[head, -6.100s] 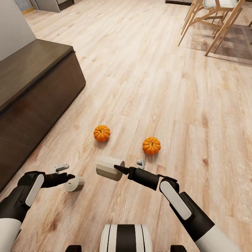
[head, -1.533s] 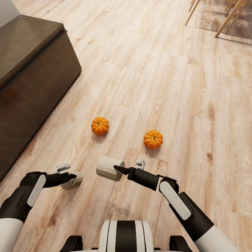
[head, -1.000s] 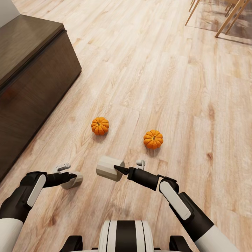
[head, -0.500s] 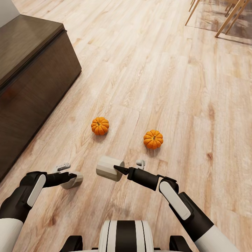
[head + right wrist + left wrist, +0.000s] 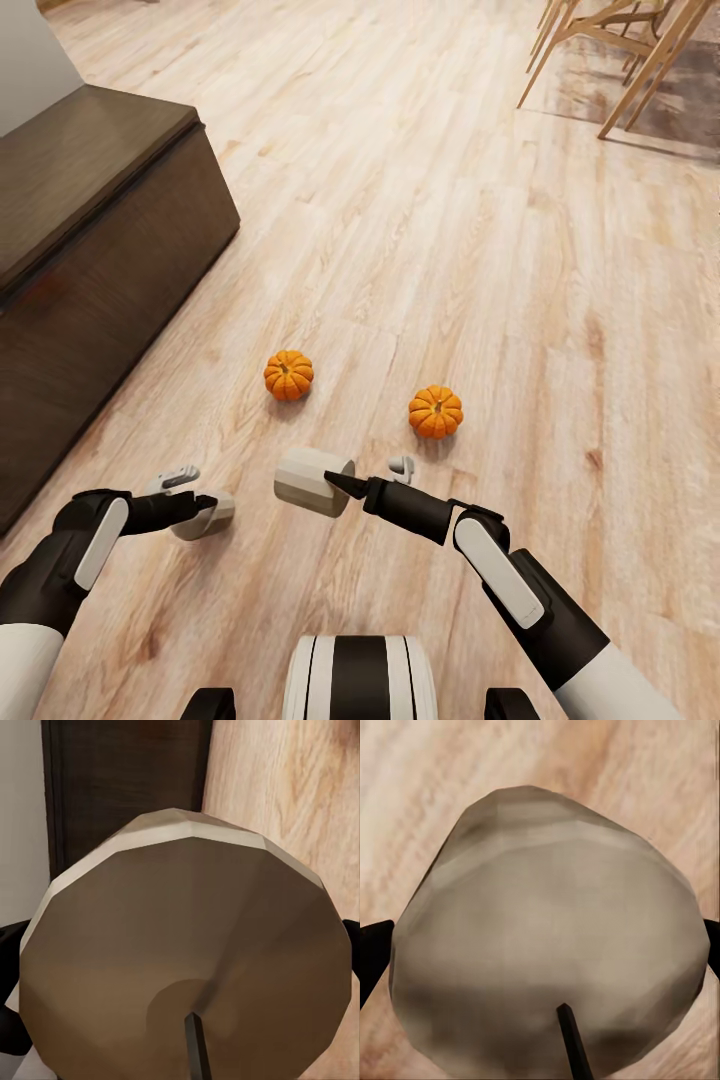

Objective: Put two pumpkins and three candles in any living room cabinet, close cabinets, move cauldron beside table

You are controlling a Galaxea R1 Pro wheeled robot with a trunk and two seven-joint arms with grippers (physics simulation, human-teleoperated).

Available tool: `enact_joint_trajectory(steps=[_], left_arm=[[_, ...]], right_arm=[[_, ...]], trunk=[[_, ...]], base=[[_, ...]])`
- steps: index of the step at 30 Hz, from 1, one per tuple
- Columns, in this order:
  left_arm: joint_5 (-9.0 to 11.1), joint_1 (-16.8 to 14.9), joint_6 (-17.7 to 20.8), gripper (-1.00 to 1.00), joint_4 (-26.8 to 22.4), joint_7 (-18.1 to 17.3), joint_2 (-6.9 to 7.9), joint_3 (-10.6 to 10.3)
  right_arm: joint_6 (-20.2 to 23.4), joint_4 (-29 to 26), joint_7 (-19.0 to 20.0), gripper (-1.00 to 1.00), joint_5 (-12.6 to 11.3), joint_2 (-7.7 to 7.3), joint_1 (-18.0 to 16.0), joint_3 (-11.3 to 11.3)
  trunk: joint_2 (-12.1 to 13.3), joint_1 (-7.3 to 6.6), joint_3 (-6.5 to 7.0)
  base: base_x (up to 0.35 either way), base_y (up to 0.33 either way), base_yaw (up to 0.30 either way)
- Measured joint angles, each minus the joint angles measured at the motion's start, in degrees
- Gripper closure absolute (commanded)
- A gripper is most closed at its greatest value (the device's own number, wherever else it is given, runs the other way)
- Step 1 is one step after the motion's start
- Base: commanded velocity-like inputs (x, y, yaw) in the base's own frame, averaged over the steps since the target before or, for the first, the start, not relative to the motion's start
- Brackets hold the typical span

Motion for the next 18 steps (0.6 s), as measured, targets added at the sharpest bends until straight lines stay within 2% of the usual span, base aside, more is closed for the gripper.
enact_joint_trajectory(steps=[6, 11, 18], left_arm=[[0.4, 0.0, 0.2, 1.00, -0.6, 0.0, 0.25, 0.2], [0.5, 0.0, 0.5, 1.00, -1.7, 0.0, 0.28, 0.4], [0.6, 0.0, 0.5, 1.00, -2.2, 0.0, 0.30, 0.6]], right_arm=[[-0.1, 0.2, -0.1, 1.00, -0.1, -0.15, 0.0, -0.1], [-0.2, 1.2, -0.1, 1.00, -0.2, -0.25, 0.0, -0.1], [-0.1, 1.3, -0.1, 1.00, -0.1, -0.14, 0.0, -0.1]], trunk=[[0.1, -0.15, 1.33], [0.1, -0.26, 2.44], [0.2, -0.46, 3.99]], base=[[-0.007, 0.000, 0.000], [-0.203, 0.000, 0.000], [-0.034, 0.000, 0.000]])
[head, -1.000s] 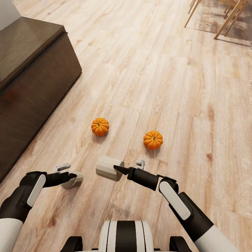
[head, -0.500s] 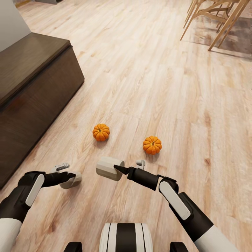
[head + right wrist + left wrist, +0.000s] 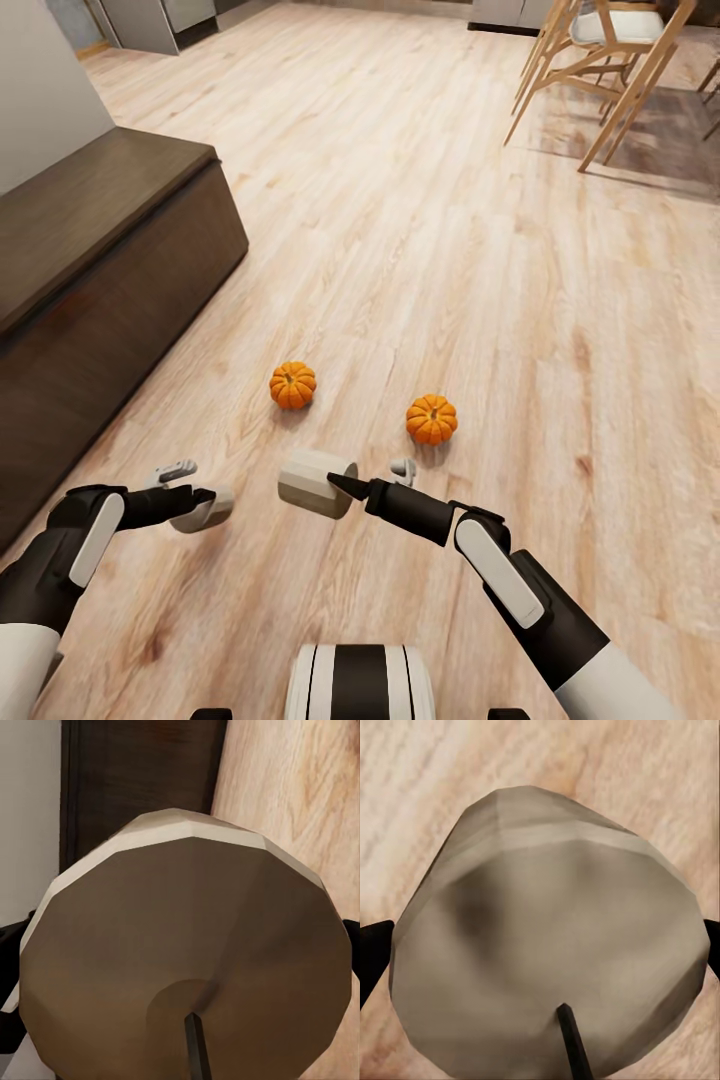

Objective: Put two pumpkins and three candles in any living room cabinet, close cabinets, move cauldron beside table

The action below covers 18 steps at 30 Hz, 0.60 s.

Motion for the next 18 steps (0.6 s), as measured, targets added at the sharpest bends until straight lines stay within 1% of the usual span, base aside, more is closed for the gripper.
enact_joint_trajectory(steps=[2, 5, 10, 13, 18], left_arm=[[0.1, 0.0, 0.0, 1.00, 0.0, 0.0, -0.05, 0.1], [0.0, 0.0, -0.1, 1.00, -0.1, 0.0, -0.08, 0.2], [0.0, 0.0, -0.2, 1.00, -0.3, 0.0, -0.02, 0.5], [0.0, 0.0, -0.1, 1.00, -1.7, 0.0, -0.09, 0.9], [-0.2, 0.0, -0.1, 1.00, -2.8, 0.1, -0.30, 1.0]], right_arm=[[0.0, 0.0, 0.0, 1.00, 0.0, -0.06, 0.0, 0.0], [-0.1, 0.0, 0.0, 1.00, 0.0, -0.11, 0.0, 0.0], [-0.1, 0.0, -0.1, 1.00, 0.0, -0.27, 0.0, -0.1], [-0.1, 0.0, -0.1, 1.00, 0.0, -0.29, 0.0, -0.1], [-0.1, 0.0, -0.1, 1.00, 0.1, -0.30, 0.0, -0.1]], trunk=[[0.0, -0.05, 0.44], [0.1, -0.10, 1.11], [0.1, -0.22, 2.21], [0.2, -0.30, 2.88], [0.2, -0.43, 3.99]], base=[[-0.006, 0.000, 0.000], [-0.213, 0.000, 0.000], [-0.318, 0.000, 0.000], [-0.337, 0.000, 0.000], [-0.339, 0.000, 0.000]])
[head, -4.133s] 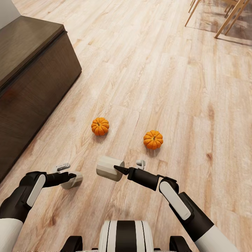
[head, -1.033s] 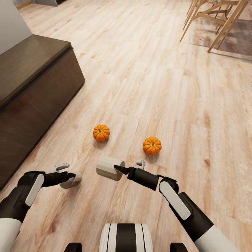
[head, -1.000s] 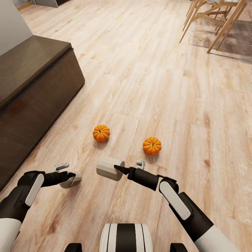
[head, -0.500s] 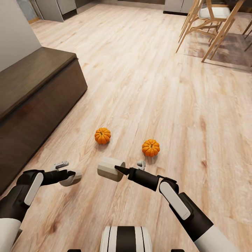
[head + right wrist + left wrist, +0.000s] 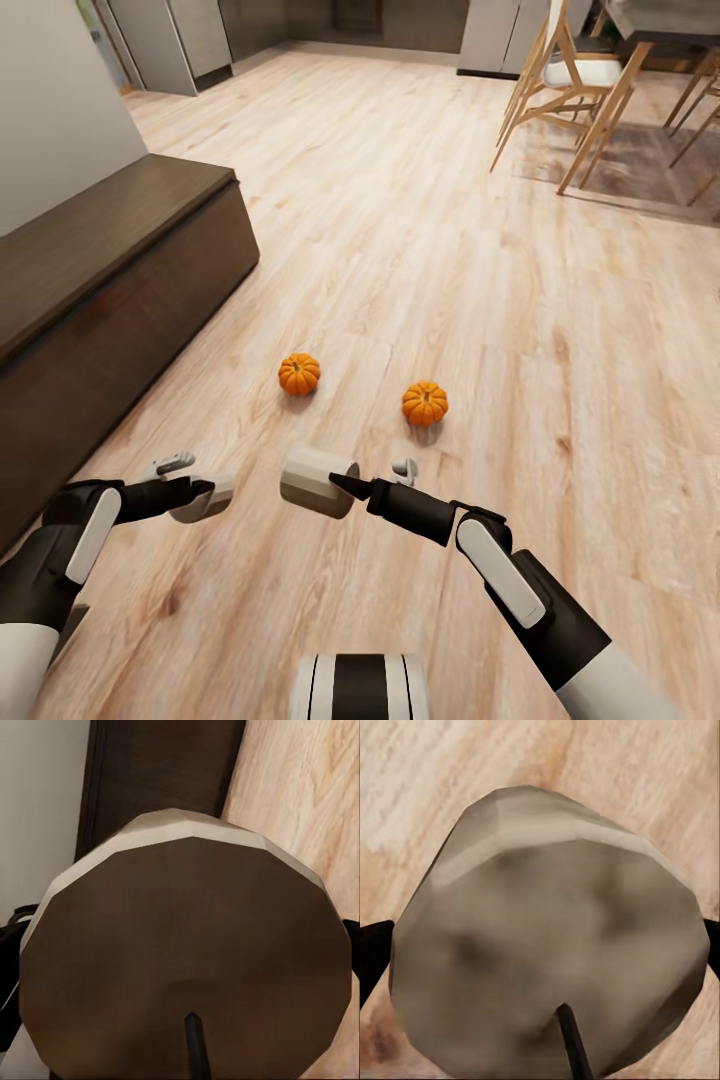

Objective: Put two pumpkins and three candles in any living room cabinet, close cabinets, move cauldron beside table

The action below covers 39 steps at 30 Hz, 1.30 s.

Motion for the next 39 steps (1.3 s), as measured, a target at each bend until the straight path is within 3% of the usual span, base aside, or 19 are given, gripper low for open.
enact_joint_trajectory(steps=[8, 19, 39], left_arm=[[-0.4, 0.0, -0.1, 1.00, -0.1, 0.2, -0.26, -0.3], [-0.6, 0.0, -0.1, 1.00, -0.2, 0.2, -0.32, -0.3], [-0.5, 0.0, -0.2, 1.00, -0.2, 0.2, -0.41, -0.6]], right_arm=[[0.0, 0.1, 0.0, 1.00, 0.1, 0.00, 0.0, 0.0], [0.0, 0.0, 0.0, 1.00, -0.1, 0.03, 0.0, 0.0], [-0.1, 0.1, 0.0, 1.00, 0.2, -0.01, 0.0, 0.0]], trunk=[[0.1, -0.20, 1.77], [0.1, -0.22, 1.78], [0.1, -0.21, 1.78]], base=[[-0.338, 0.000, 0.000], [-0.235, -0.028, 0.018], [-0.222, -0.187, 0.003]])
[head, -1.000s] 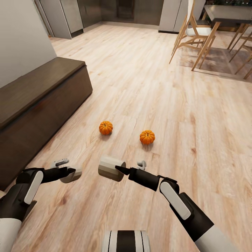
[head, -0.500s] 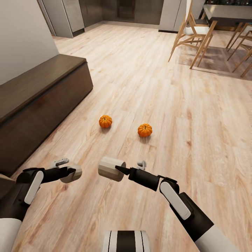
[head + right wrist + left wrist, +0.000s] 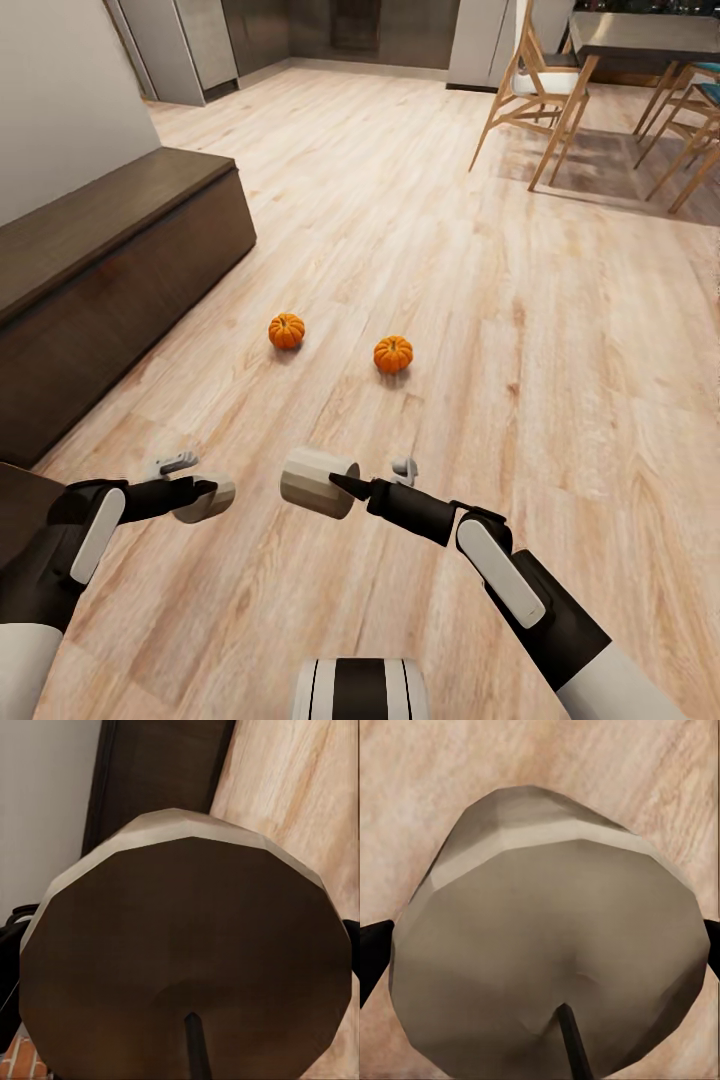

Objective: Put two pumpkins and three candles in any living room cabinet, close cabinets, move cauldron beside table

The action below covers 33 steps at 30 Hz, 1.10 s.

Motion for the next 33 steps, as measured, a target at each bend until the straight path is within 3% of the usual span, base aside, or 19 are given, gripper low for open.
enact_joint_trajectory(steps=[6, 22, 33], left_arm=[[0.4, 0.0, 0.2, 1.00, 0.0, -0.1, 0.00, -0.4], [0.6, 0.0, 0.5, 1.00, -0.1, -0.1, 0.00, -0.5], [0.6, 0.0, 0.5, 1.00, -0.1, 0.0, -0.04, -0.5]], right_arm=[[0.0, 0.0, 0.0, 1.00, -0.2, 0.01, 0.0, 0.0], [0.0, 0.0, 0.0, 1.00, -0.3, 0.01, 0.0, 0.1], [0.0, 0.0, 0.0, 1.00, -0.3, 0.01, 0.0, 0.0]], trunk=[[0.0, -0.02, 0.00], [0.2, -0.44, 3.58], [0.4, -0.71, 6.80]], base=[[-0.052, -0.044, 0.000], [-0.001, -0.001, 0.000], [-0.092, 0.000, 0.000]])
